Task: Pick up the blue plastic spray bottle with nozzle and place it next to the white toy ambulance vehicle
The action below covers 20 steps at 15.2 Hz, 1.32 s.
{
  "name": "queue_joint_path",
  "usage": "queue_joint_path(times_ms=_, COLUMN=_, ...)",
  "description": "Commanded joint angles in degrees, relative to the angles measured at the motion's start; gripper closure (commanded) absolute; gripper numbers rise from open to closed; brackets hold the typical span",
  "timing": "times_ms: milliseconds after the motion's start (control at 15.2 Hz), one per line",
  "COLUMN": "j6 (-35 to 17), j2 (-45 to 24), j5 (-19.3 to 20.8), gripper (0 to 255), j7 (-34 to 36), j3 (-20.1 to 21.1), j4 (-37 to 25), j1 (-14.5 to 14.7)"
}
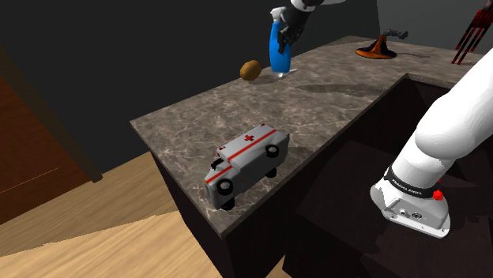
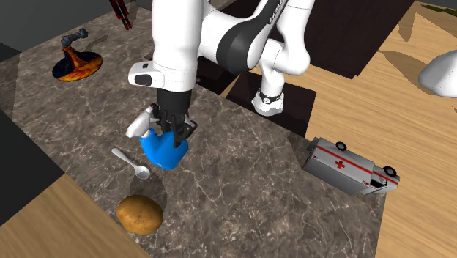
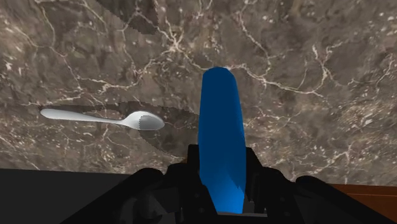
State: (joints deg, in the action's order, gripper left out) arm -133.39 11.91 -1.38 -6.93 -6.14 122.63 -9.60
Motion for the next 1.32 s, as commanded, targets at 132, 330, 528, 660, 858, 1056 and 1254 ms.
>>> queue_joint_path(times_ms=132, j6=3.16, j2=0.44, j5=0.15, gripper=255, j7=0.25, j3=0.11, j4=-2.72, j1=0.01)
queue_joint_path(times_ms=330, j6=5.46, j2=0.65, j5=0.22, gripper=255, j7=0.36, j3=0.14, j4=-4.82, j1=0.01)
queue_joint_path(times_ms=528, j6=7.77, j2=0.75, j5=0.28, gripper=255, j7=0.46, j3=0.17, j4=-7.03, j1=0.01)
queue_joint_path(times_ms=660, j6=9.31, j2=0.75, j5=0.30, gripper=255, j7=0.52, j3=0.19, j4=-8.56, j1=0.01)
queue_joint_path(times_ms=858, j6=11.62, j2=0.66, j5=0.33, gripper=255, j7=0.60, j3=0.20, j4=-10.97, j1=0.02)
queue_joint_path(times_ms=1056, j6=13.95, j2=0.46, j5=0.34, gripper=255, j7=0.66, j3=0.21, j4=-13.49, j1=0.03)
queue_joint_path(times_ms=1254, j6=16.28, j2=0.14, j5=0.33, gripper=255, j7=0.71, j3=0.22, j4=-16.14, j1=0.04)
